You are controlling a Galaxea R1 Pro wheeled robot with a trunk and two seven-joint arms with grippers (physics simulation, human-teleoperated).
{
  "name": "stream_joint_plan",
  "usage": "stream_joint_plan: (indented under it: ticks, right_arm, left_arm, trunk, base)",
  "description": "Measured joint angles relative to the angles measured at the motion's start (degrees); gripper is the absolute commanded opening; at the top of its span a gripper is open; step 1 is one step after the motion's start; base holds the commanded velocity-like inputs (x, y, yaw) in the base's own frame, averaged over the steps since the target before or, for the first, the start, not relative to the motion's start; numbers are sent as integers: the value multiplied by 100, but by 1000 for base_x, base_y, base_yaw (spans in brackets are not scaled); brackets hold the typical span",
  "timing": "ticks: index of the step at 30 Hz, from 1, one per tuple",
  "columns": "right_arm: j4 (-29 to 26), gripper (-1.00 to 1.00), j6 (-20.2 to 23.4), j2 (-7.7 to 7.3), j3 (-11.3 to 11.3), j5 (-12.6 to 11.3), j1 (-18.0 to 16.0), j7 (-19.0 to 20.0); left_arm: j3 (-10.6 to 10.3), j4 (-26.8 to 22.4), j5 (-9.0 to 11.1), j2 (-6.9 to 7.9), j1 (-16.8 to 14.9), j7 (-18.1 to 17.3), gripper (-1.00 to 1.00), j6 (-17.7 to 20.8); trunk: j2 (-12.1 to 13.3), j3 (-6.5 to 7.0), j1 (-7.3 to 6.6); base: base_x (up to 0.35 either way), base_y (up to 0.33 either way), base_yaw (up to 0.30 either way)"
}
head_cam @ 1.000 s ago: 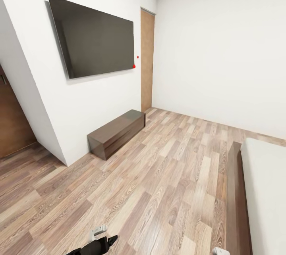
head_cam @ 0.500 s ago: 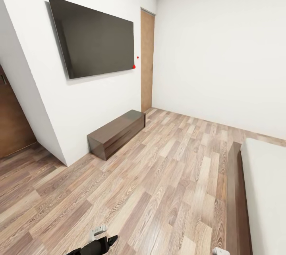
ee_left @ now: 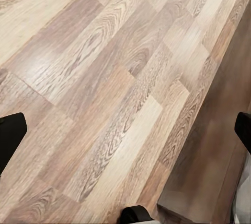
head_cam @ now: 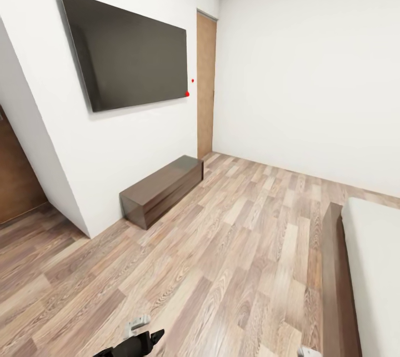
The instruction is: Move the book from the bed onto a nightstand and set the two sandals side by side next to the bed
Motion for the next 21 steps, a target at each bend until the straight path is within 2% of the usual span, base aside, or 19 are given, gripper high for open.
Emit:
stream_joint_plan:
  ticks: [11,21]
  right_arm:
    - [-4,100,0,0,-1,27,0,5]
    - [-10,100,0,-1,0,32,1,13]
  left_arm:
    - [-2,0,0,0,0,0,100,0]
    - [-8,1,-1,-7,-1,1,100,0]
  trunk:
    - [0,0,0]
    - [0,0,0]
  base:
    - [319,0,-12]
    - [322,0,-192]
